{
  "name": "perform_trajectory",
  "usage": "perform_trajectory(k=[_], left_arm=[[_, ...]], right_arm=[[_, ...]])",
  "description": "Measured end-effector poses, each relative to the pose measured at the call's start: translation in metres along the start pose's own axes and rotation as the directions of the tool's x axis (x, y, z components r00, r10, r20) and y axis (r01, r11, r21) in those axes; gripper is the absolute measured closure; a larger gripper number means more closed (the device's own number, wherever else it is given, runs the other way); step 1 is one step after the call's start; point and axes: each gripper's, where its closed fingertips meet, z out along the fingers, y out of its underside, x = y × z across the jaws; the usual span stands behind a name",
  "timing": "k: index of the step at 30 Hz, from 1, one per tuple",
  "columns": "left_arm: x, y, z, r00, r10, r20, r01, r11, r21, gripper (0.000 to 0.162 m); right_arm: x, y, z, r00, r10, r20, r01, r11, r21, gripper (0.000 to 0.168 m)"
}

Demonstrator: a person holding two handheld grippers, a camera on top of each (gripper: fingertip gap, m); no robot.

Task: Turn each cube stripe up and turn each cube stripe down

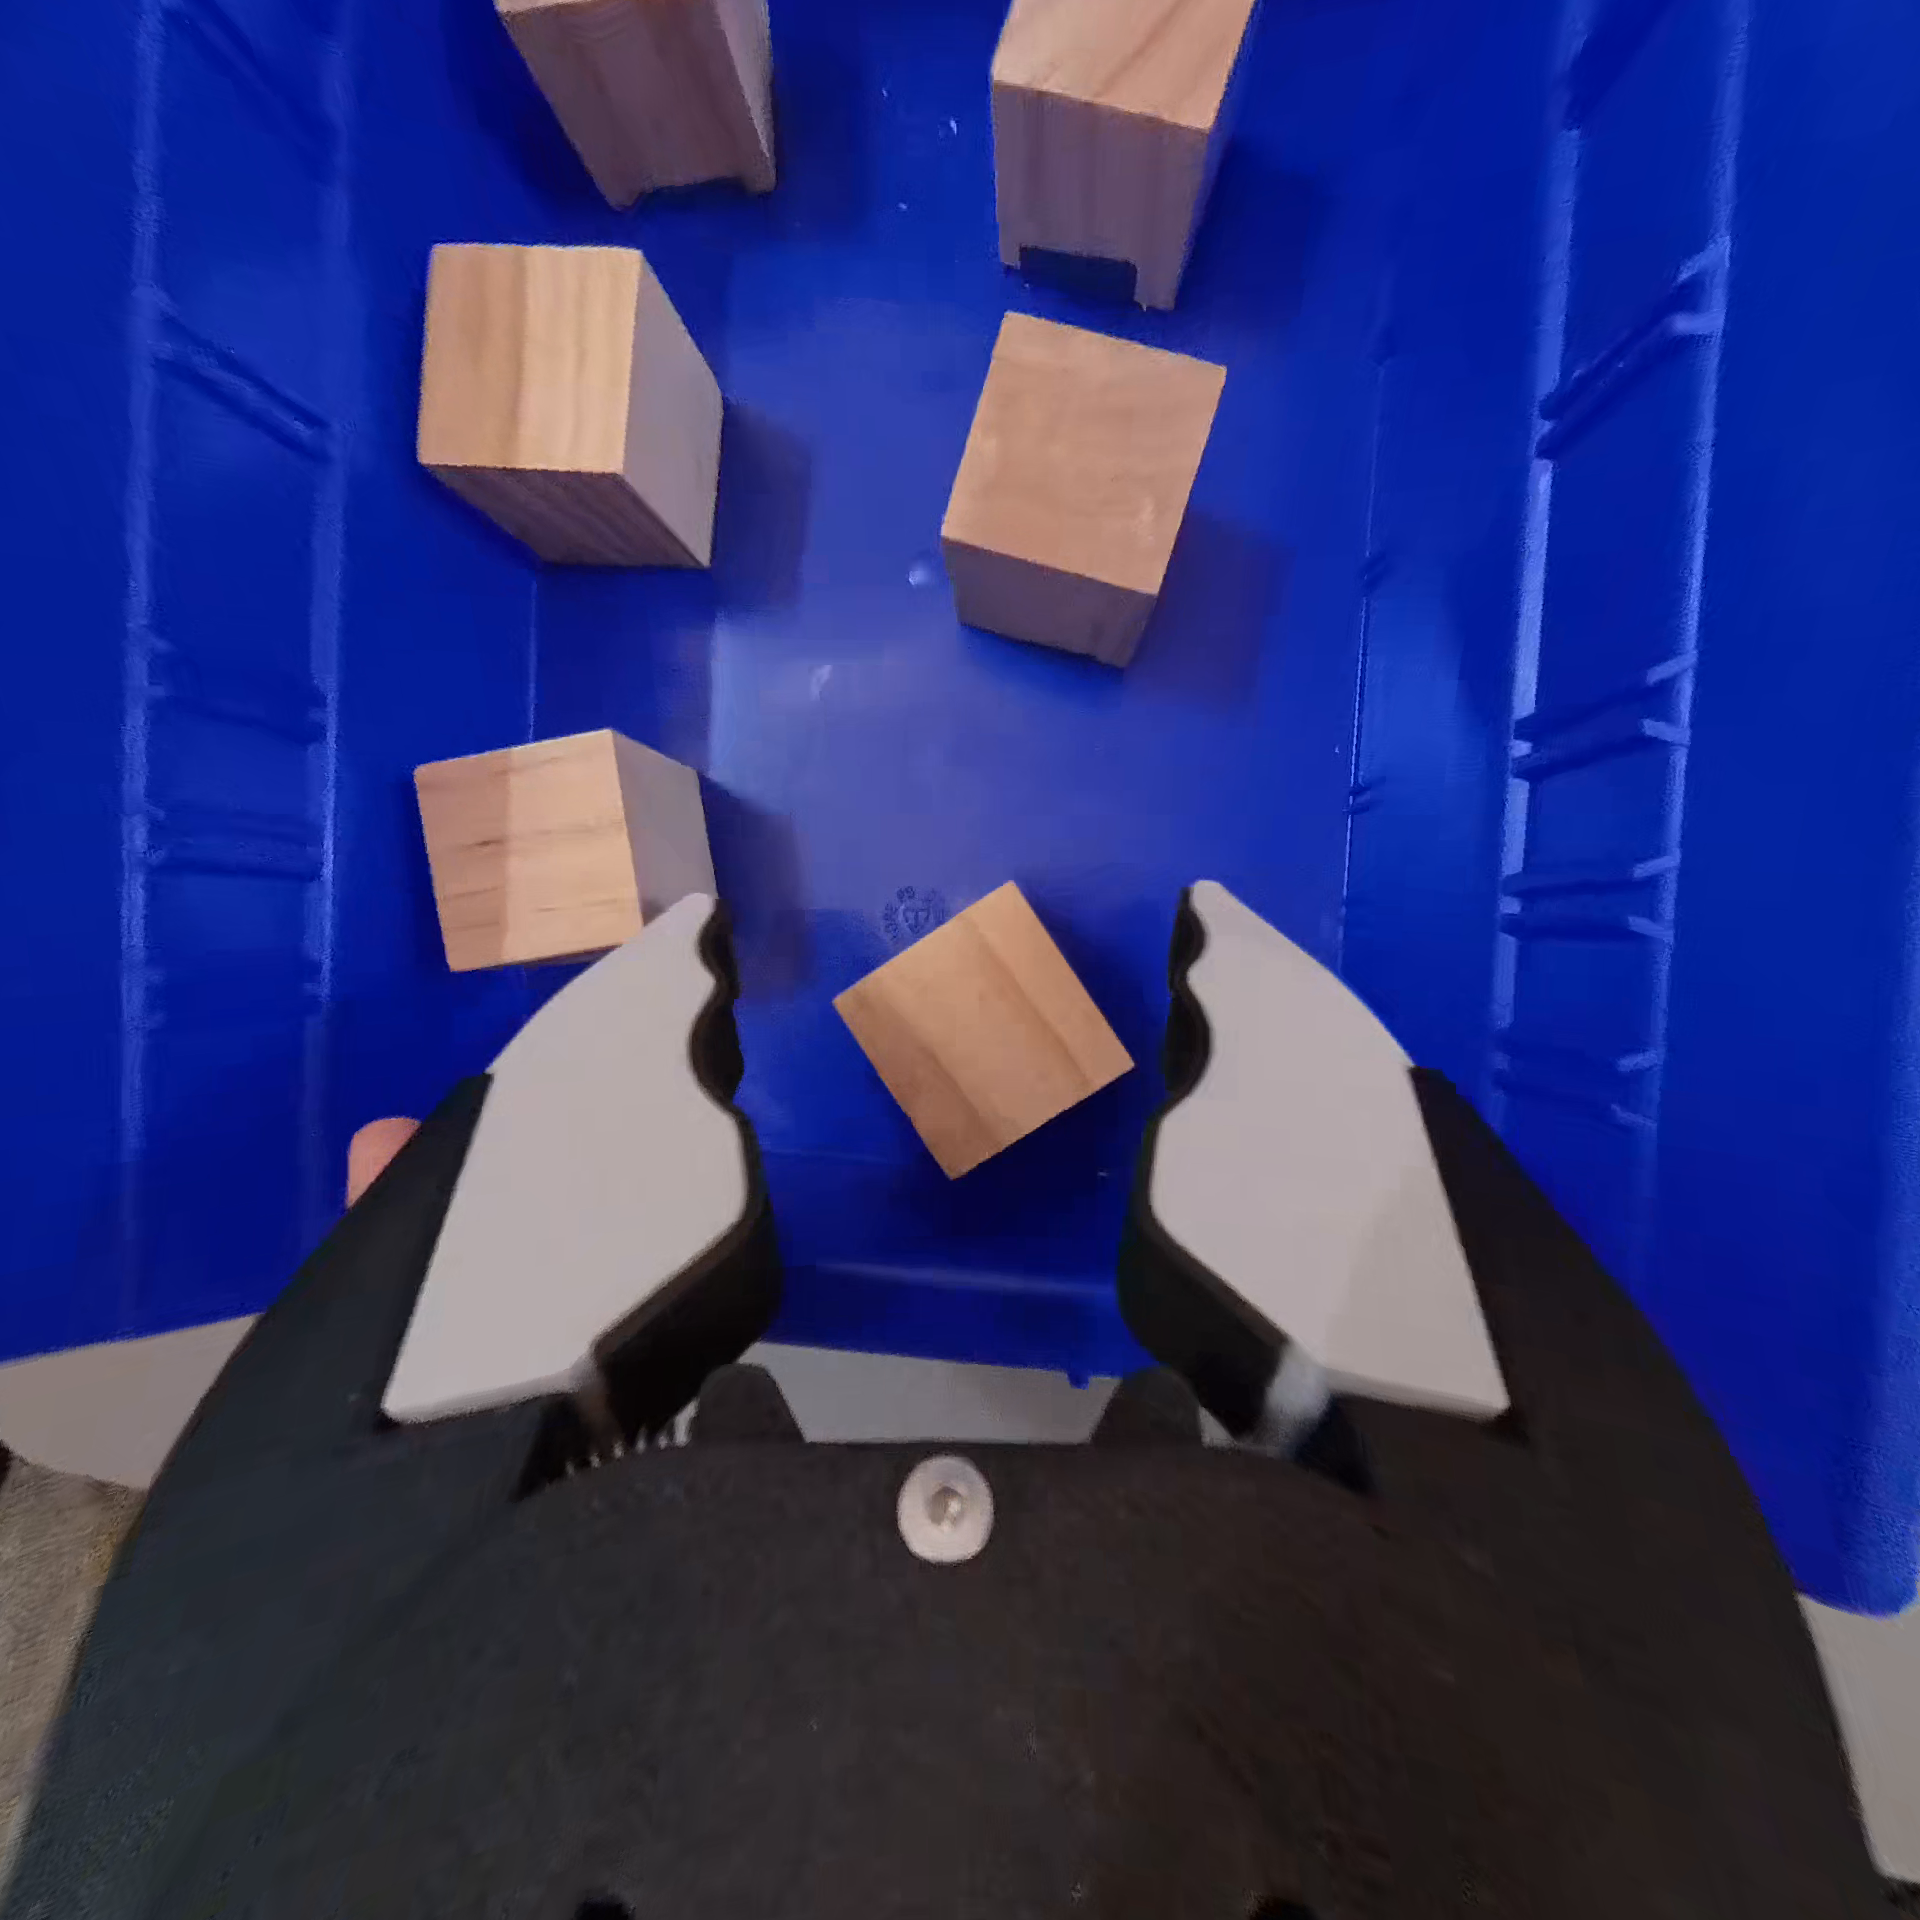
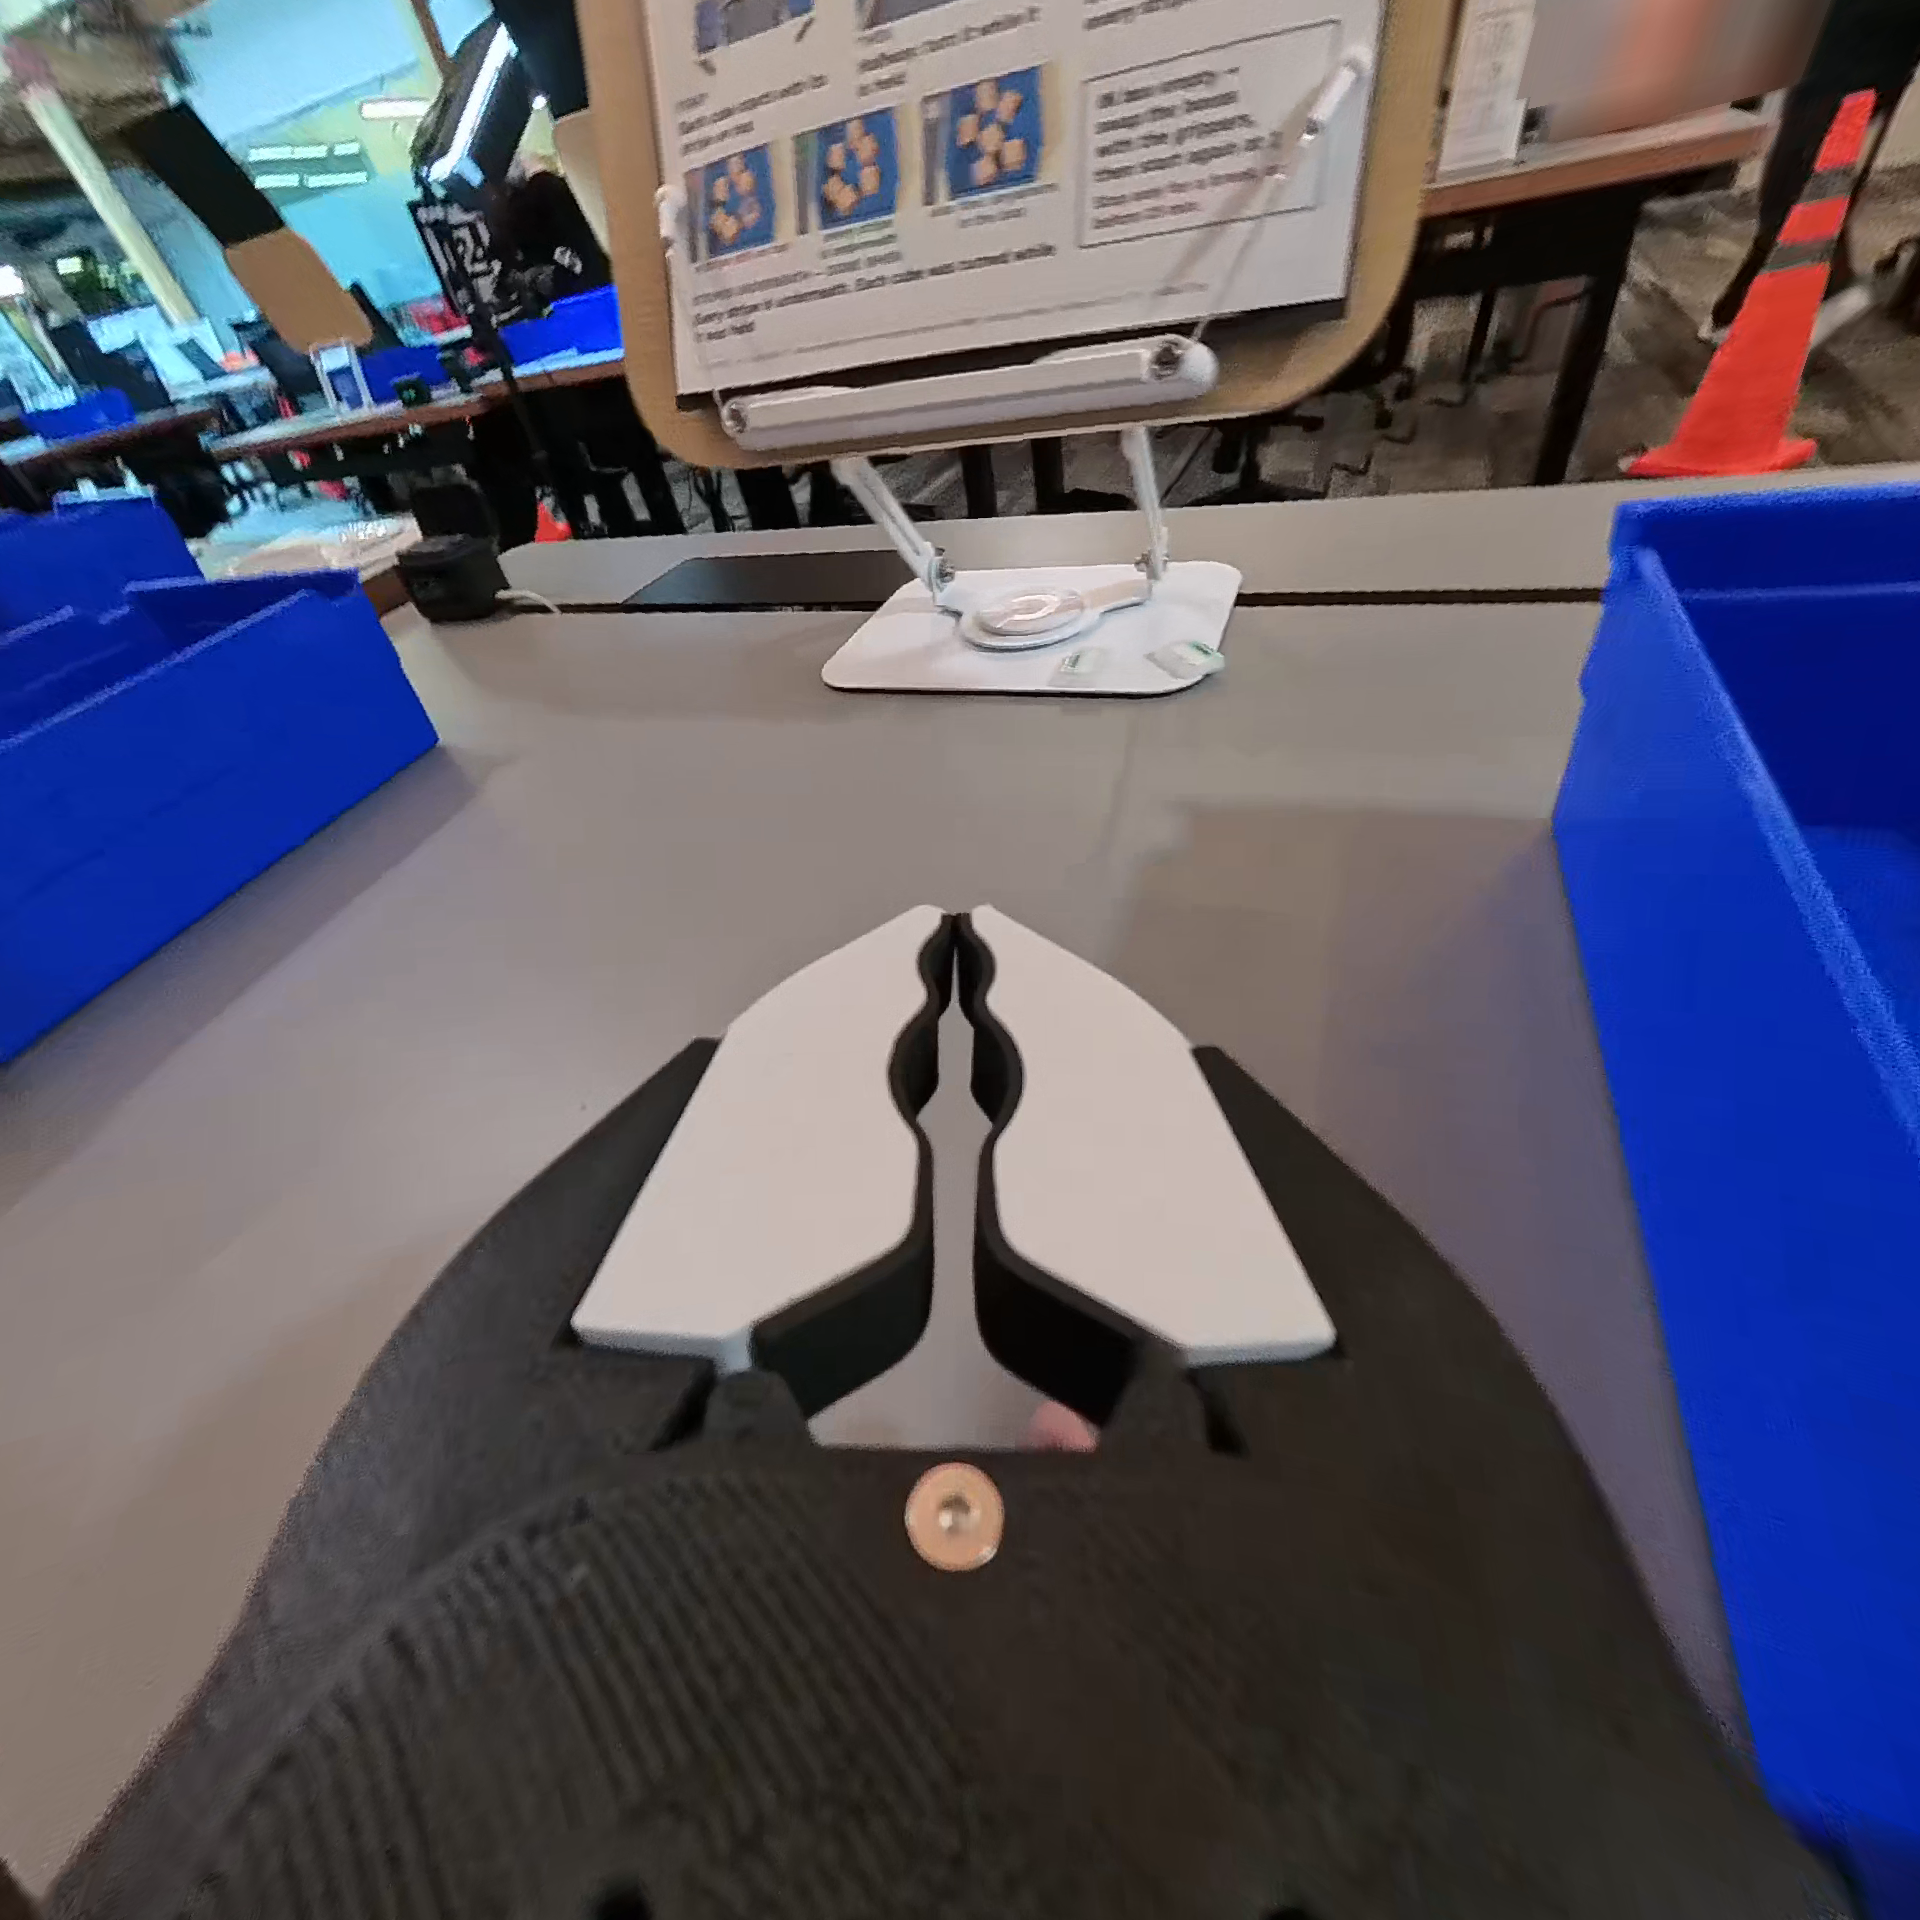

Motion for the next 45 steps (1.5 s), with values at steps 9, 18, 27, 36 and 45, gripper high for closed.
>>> perform_trajectory(k=[9, 18, 27, 36, 45], left_arm=[[0.003, 0.010, 0.018, 0.995, 0.078, -0.057, -0.087, 0.981, -0.175, 0.123], [0.002, -0.018, 0.001, 0.988, 0.157, -0.004, -0.157, 0.987, -0.031, 0.151], [-0.012, -0.024, -0.013, 0.996, 0.093, -0.005, -0.093, 0.995, 0.023, 0.105], [-0.029, -0.002, 0.001, 1.000, 0.014, -0.004, -0.014, 0.998, -0.069, 0.104], [-0.021, 0.002, 0.000, 0.995, 0.100, -0.007, -0.101, 0.989, -0.111, 0.107]], right_arm=[[0.028, 0.002, -0.018, 0.968, 0.249, -0.016, -0.249, 0.968, 0.020, 0.168], [0.011, 0.000, -0.016, 0.997, -0.053, -0.062, 0.053, 0.999, 0.006, 0.168], [-0.002, 0.002, -0.014, 0.978, -0.199, -0.064, 0.199, 0.980, -0.002, 0.168], [0.008, 0.003, -0.014, 1.000, 0.022, -0.023, -0.022, 1.000, 0.004, 0.168], [0.019, 0.008, -0.014, 0.950, 0.310, 0.035, -0.310, 0.951, -0.012, 0.167]])
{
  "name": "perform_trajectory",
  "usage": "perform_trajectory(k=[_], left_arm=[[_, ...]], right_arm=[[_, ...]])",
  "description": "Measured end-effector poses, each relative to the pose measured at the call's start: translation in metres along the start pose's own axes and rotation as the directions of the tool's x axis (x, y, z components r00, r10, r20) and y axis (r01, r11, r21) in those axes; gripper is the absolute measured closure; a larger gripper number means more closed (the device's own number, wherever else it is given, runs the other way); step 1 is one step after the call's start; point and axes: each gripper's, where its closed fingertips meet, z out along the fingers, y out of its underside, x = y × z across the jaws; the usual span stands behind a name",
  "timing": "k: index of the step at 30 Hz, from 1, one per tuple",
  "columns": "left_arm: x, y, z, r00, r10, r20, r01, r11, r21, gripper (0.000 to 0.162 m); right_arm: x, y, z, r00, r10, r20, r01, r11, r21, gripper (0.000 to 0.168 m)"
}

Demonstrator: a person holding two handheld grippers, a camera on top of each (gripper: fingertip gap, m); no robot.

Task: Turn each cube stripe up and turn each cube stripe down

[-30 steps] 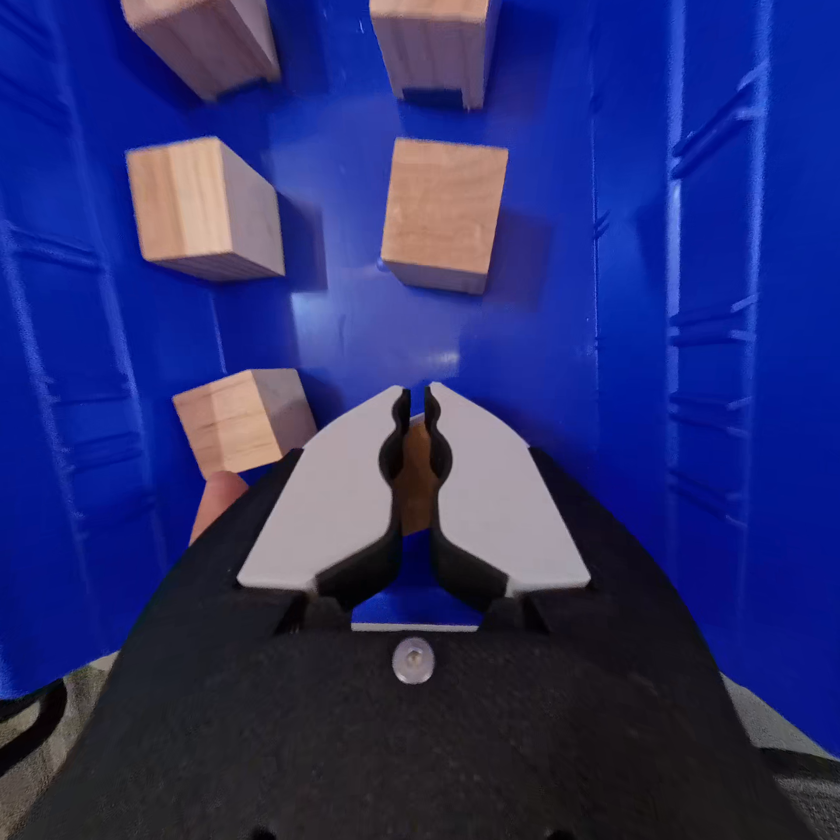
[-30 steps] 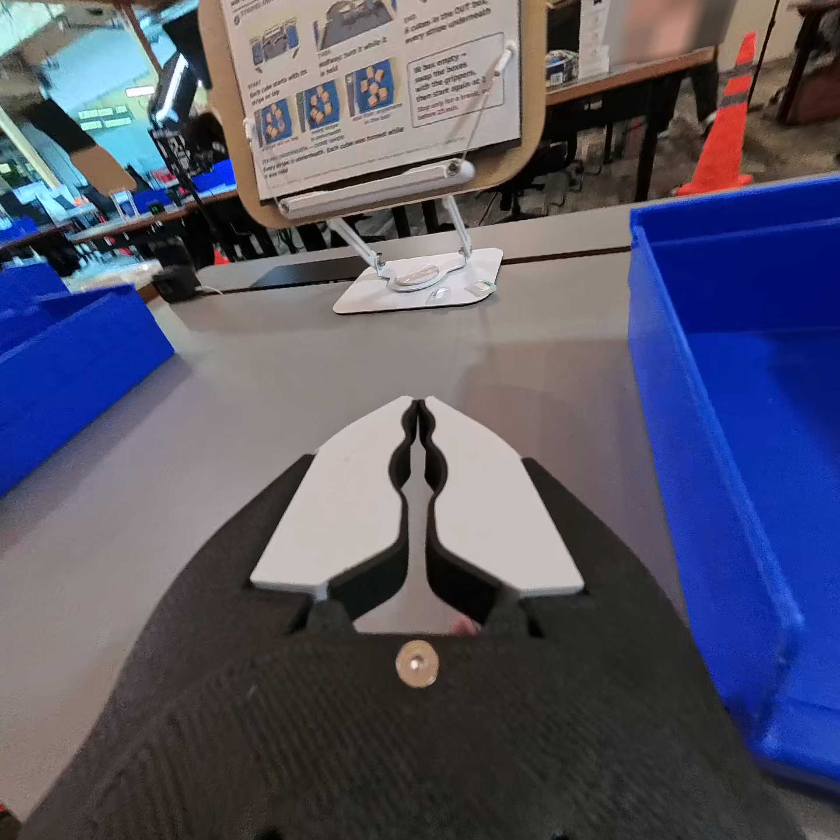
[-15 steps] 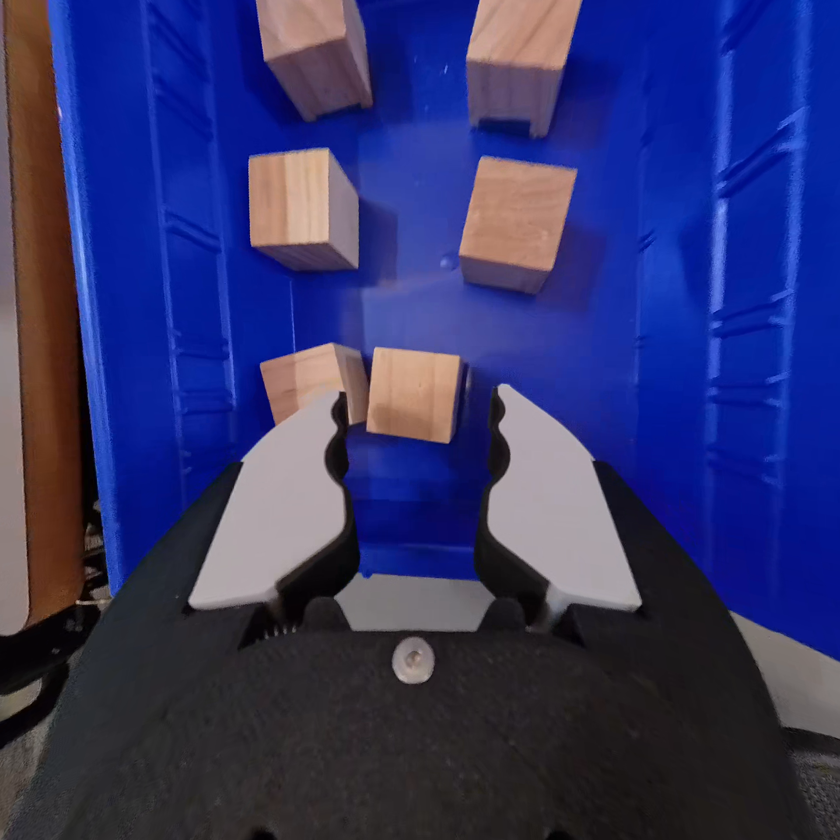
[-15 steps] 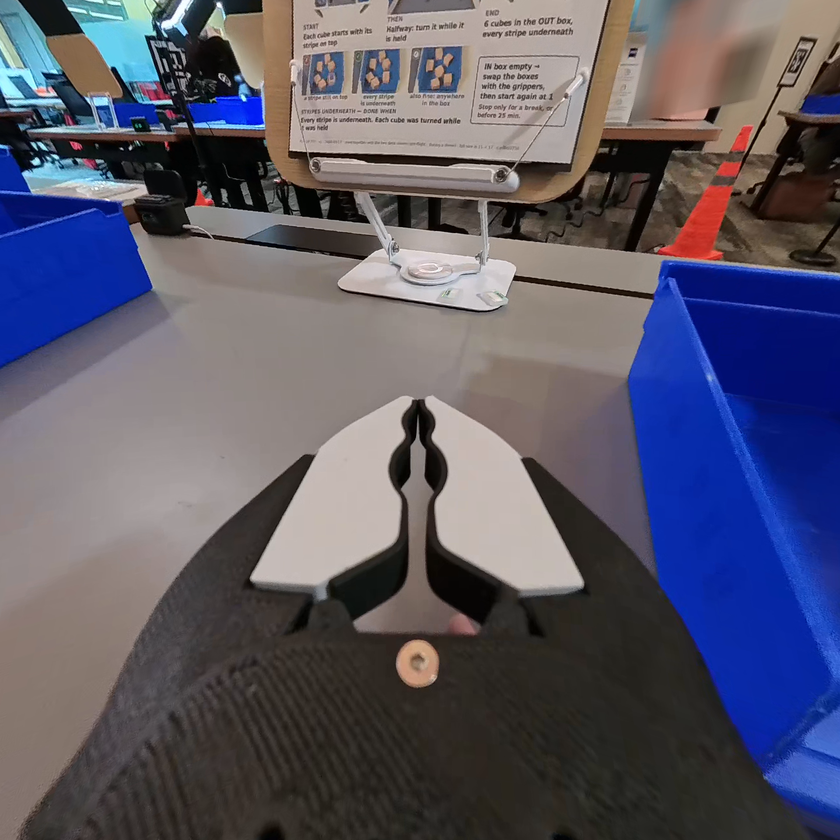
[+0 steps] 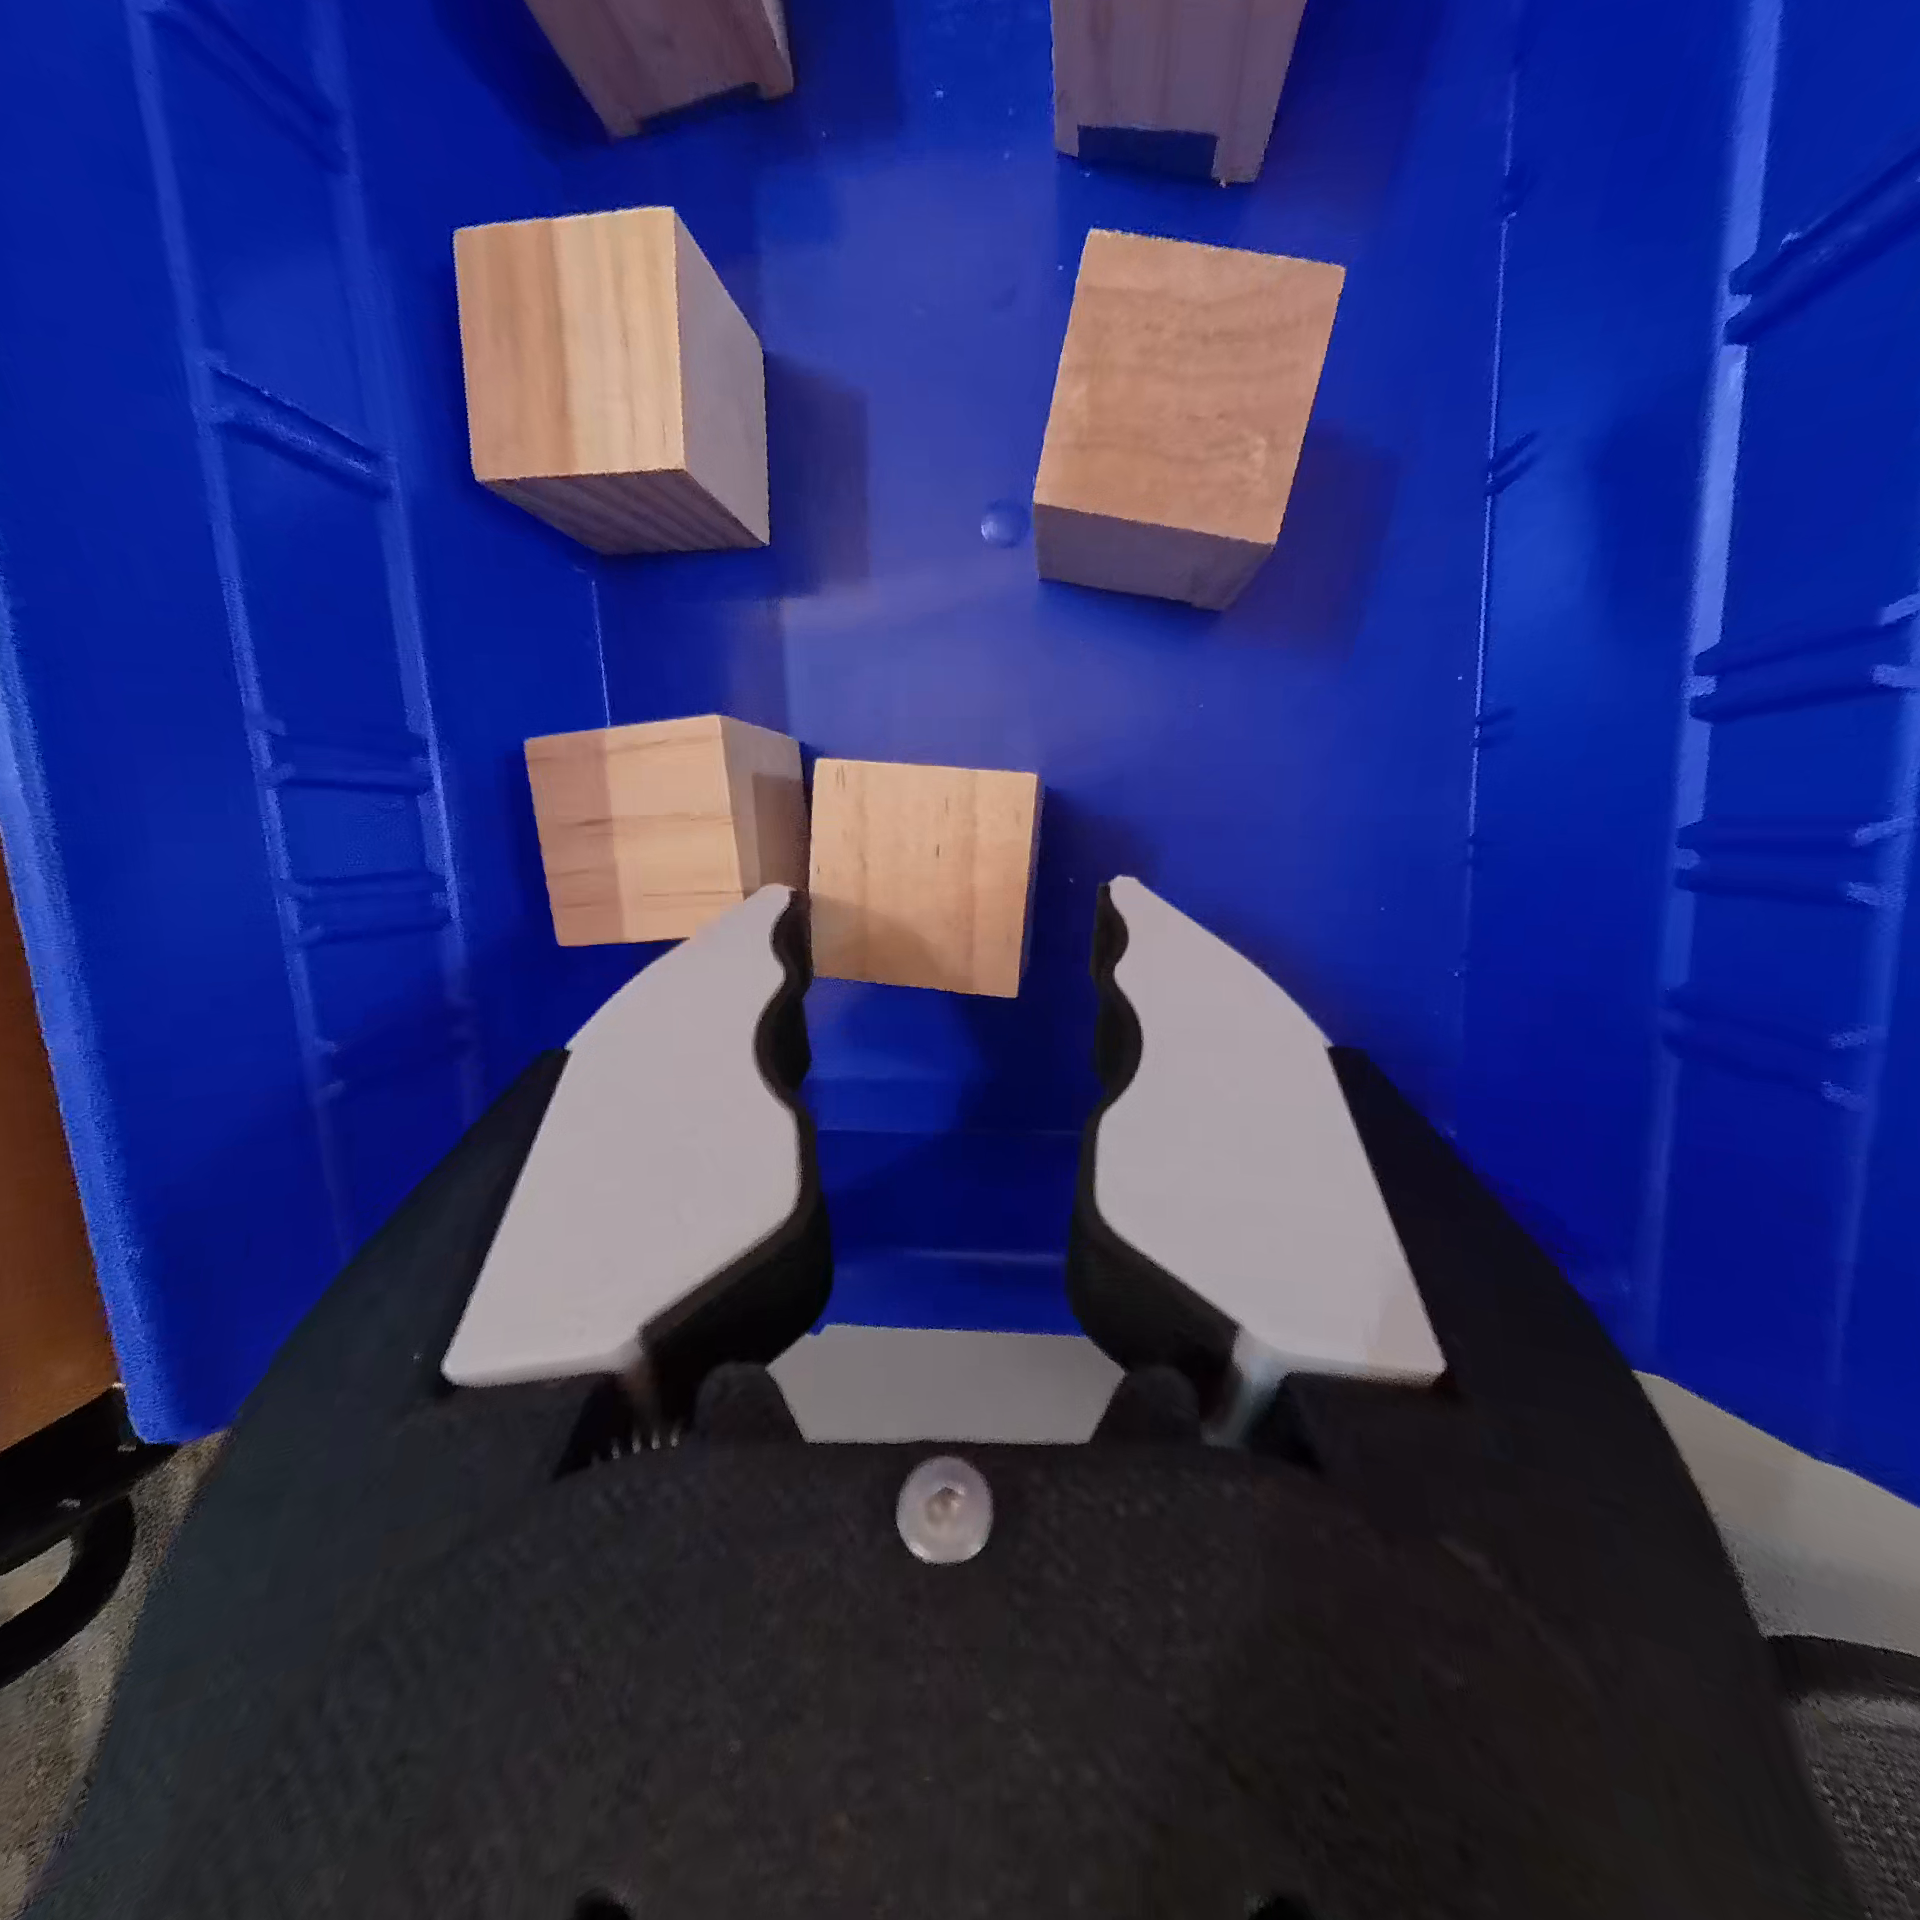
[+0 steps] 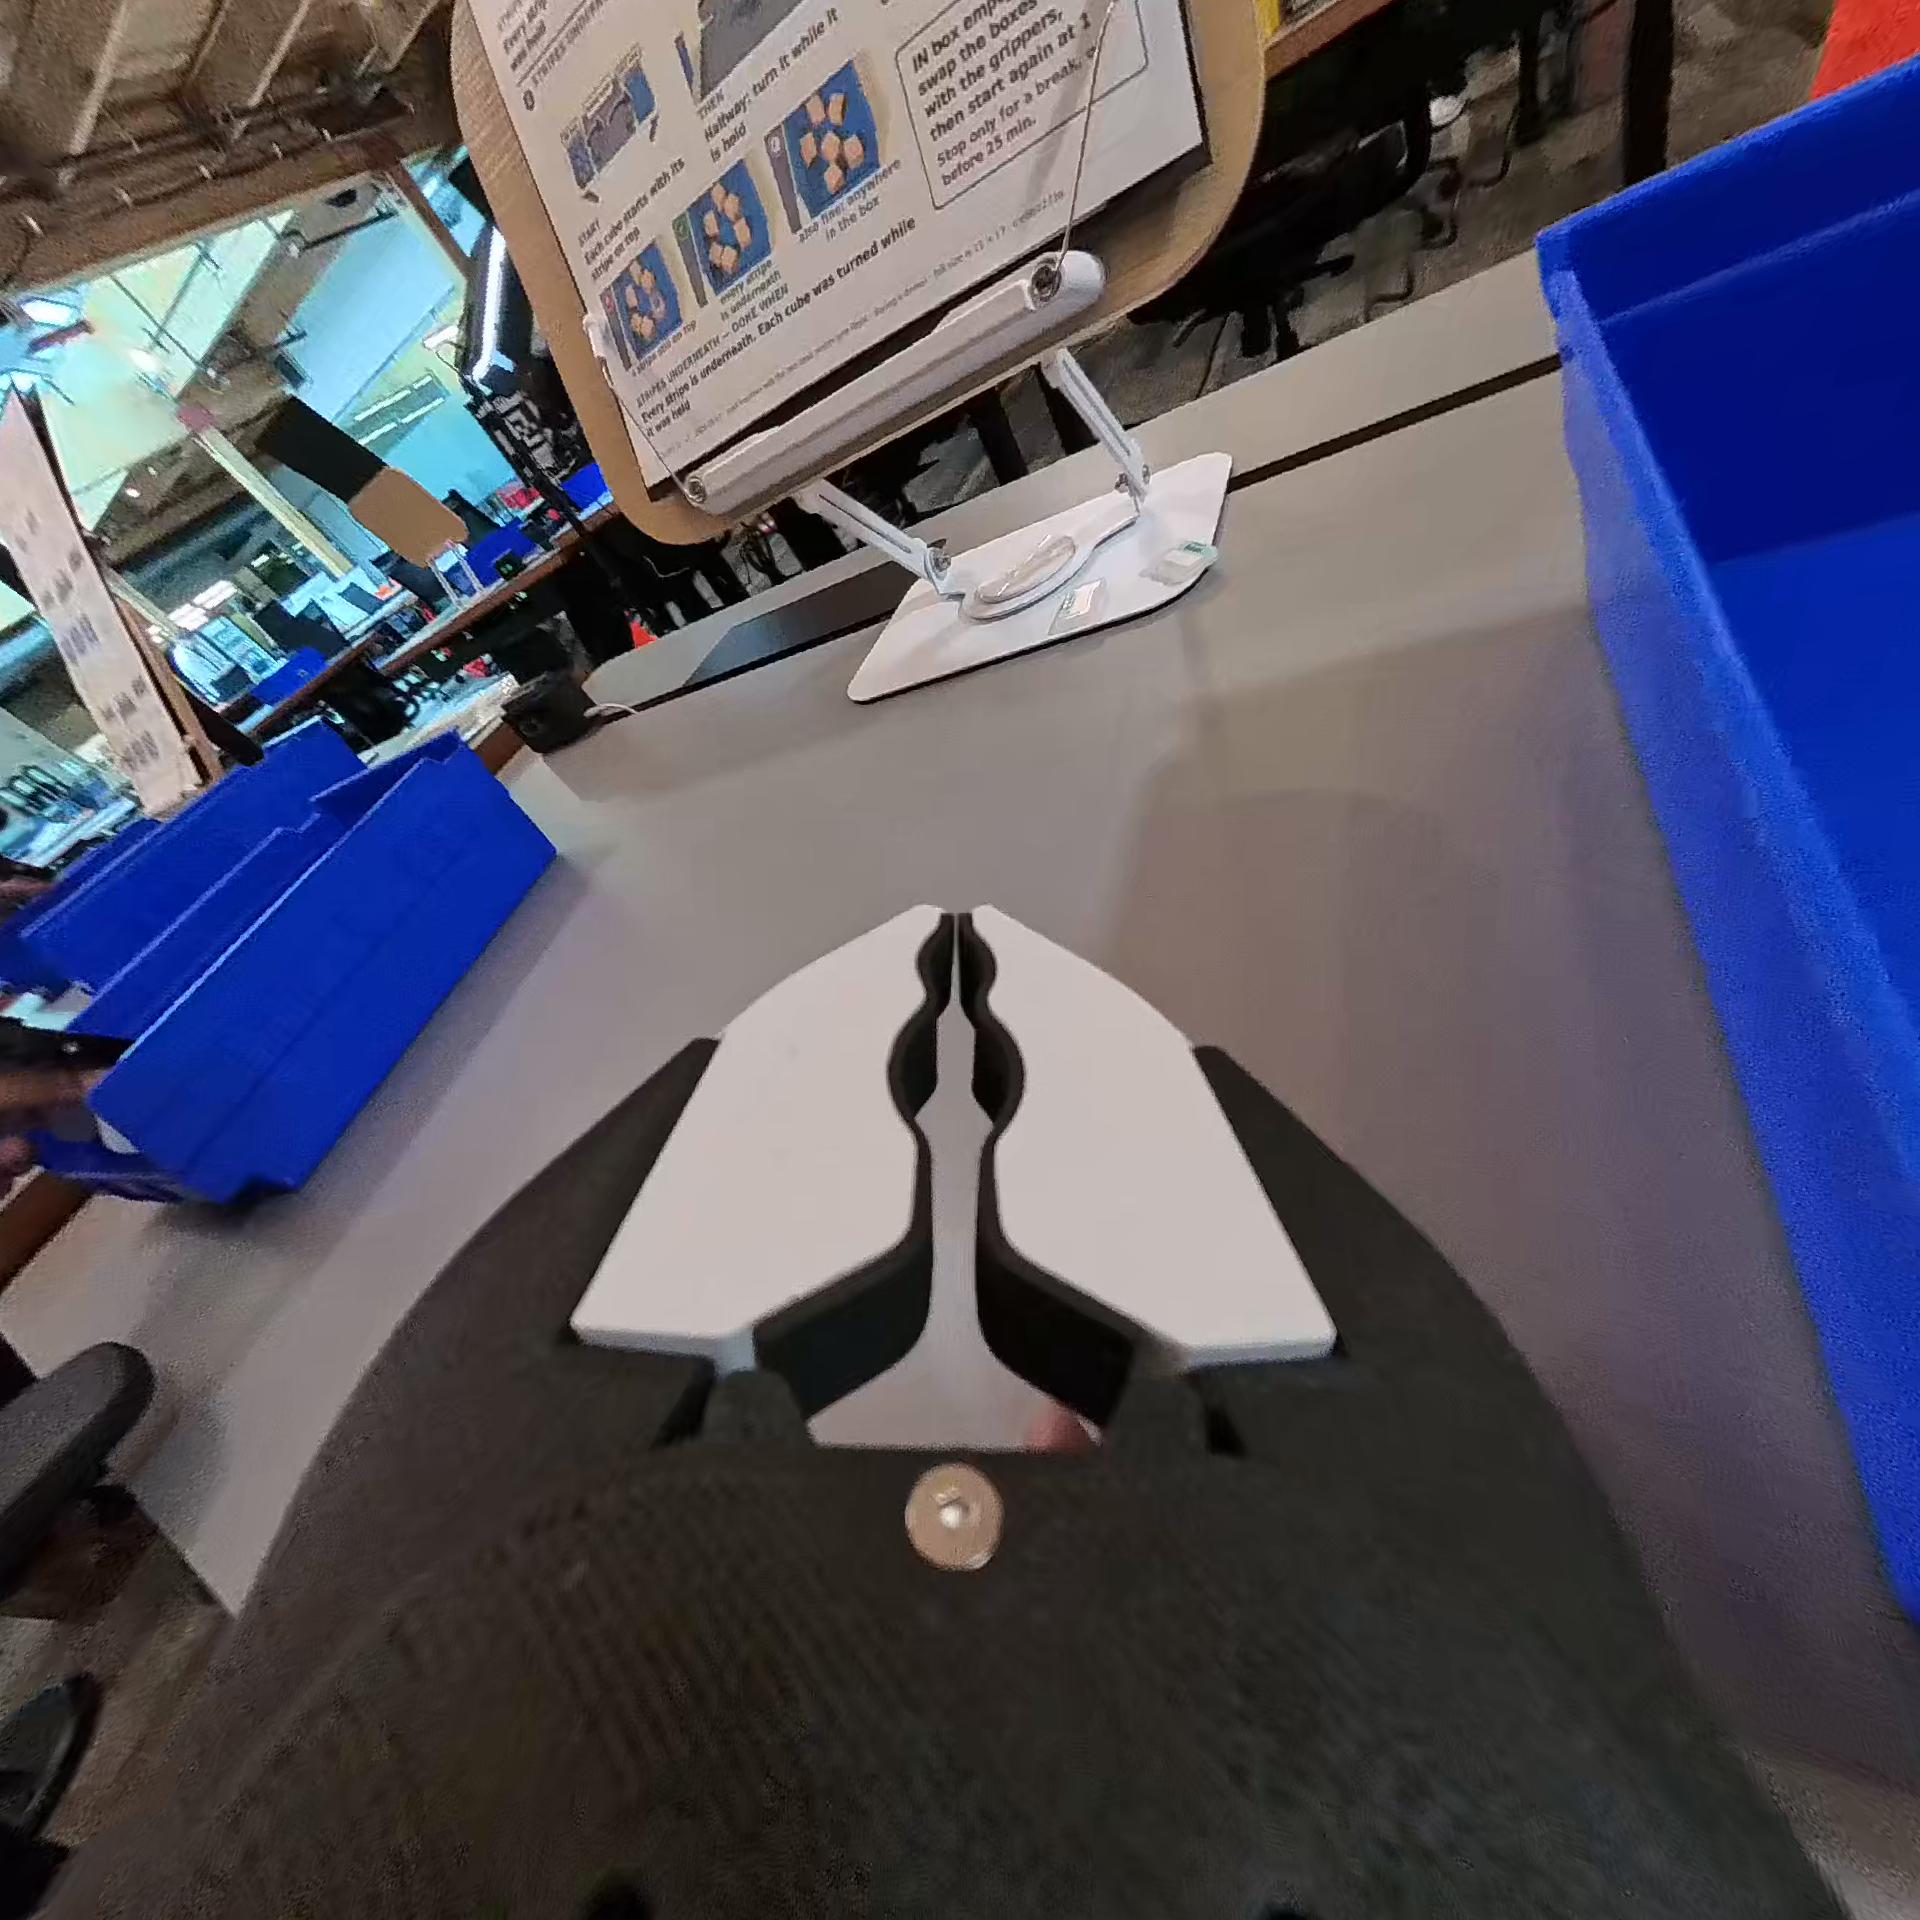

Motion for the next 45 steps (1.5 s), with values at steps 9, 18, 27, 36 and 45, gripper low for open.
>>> perform_trajectory(k=[9, 18, 27, 36, 45], left_arm=[[0.003, 0.005, -0.001, 0.999, 0.007, -0.033, -0.008, 1.000, -0.017, 0.114], [0.015, 0.000, 0.005, 0.992, -0.018, -0.125, 0.020, 1.000, 0.021, 0.115], [0.023, -0.017, 0.004, 0.985, -0.030, -0.169, 0.048, 0.993, 0.107, 0.113], [0.050, -0.109, -0.139, 0.811, 0.030, -0.584, 0.419, 0.667, 0.616, 0.114], [0.196, -0.121, -0.237, 0.145, 0.342, -0.929, 0.616, 0.704, 0.355, 0.116]], right_arm=[[-0.012, 0.016, 0.006, 0.999, -0.006, 0.051, 0.010, 0.997, -0.080, 0.164], [-0.018, 0.022, 0.008, 0.993, 0.064, 0.103, -0.052, 0.991, -0.120, 0.161], [-0.026, 0.028, 0.009, 0.982, 0.112, 0.153, -0.087, 0.983, -0.159, 0.158], [-0.036, 0.032, 0.011, 0.986, -0.033, 0.164, 0.060, 0.985, -0.164, 0.157], [-0.085, 0.006, -0.001, 0.879, -0.444, 0.173, 0.425, 0.895, 0.136, 0.119]])
